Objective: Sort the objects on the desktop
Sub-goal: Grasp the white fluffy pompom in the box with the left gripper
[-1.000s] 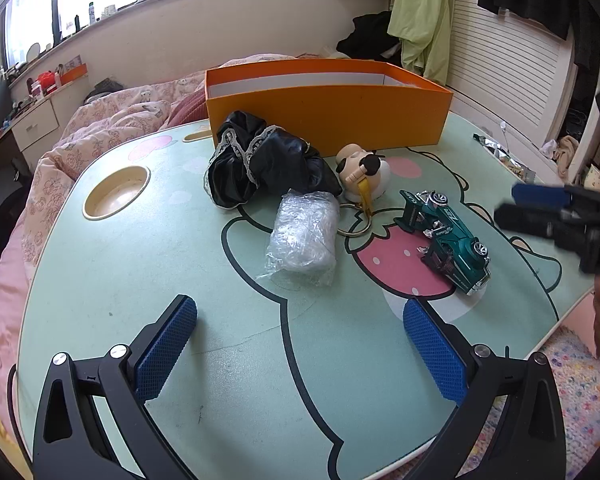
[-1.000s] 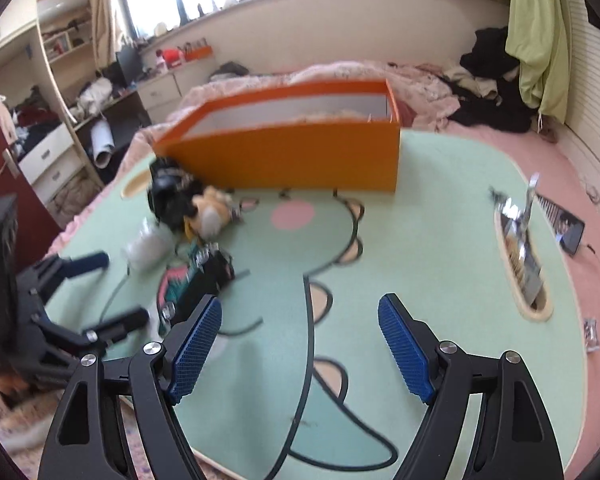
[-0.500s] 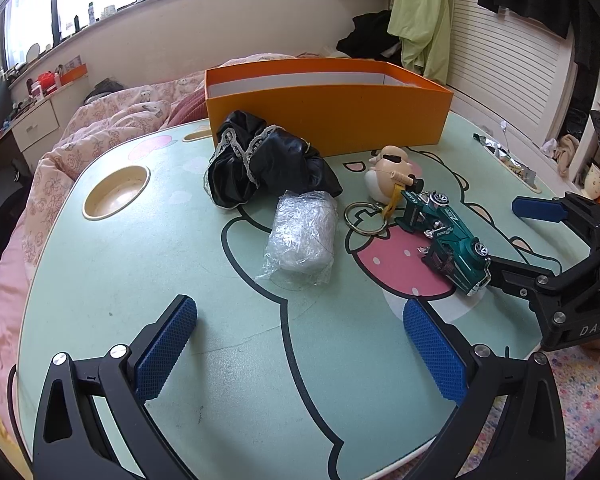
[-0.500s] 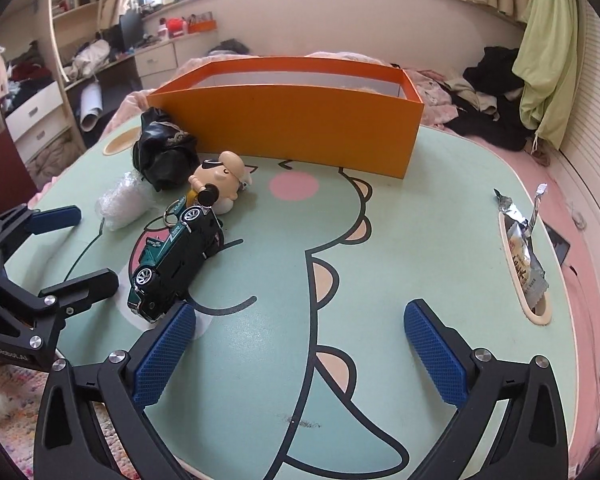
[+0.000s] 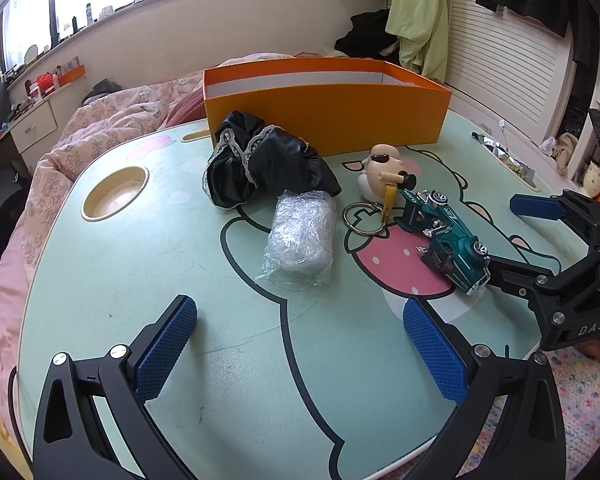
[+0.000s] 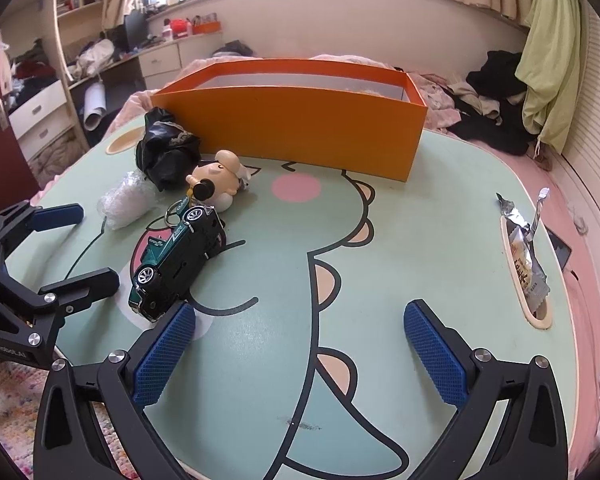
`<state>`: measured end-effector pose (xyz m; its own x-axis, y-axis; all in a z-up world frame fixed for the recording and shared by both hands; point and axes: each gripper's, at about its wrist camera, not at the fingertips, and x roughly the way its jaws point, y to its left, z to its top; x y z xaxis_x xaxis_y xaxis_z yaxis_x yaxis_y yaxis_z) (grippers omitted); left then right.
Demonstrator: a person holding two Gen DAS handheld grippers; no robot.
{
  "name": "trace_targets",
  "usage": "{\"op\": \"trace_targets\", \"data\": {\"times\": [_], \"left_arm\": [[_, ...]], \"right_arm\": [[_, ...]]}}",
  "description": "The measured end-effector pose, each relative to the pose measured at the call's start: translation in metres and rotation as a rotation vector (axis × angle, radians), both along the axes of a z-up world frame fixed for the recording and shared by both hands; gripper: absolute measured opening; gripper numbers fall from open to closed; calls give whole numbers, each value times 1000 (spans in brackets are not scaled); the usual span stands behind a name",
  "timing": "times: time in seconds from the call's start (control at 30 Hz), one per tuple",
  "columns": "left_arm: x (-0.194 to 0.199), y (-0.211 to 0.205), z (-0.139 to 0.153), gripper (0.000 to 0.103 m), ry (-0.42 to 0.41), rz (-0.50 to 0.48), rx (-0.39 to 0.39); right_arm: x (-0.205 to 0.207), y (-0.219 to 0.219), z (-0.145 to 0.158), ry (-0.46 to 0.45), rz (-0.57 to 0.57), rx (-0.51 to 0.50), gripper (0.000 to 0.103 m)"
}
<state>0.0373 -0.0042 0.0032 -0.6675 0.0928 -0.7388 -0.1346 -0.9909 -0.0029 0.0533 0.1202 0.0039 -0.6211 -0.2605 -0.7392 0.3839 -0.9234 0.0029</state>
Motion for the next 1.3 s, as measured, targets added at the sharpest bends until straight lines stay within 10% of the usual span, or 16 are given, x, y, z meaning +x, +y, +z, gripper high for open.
{"op": "trace_targets", "data": {"times": [0.5,0.7,0.8,1.3], "left_arm": [[-4,-15,34,103,37,26,-39],[-64,-19,104,103,-2,-65,220],[-119,3,115,103,-82,-54,194],[-273,61,34,60,-403,94,134]], "right_arm": [[1,-1,1,6,11,-8,103],[1,0,1,6,12,-10,103],[1,0,1,7,14,-11,103],[1,3,-1,14,20,-26,103]]}}
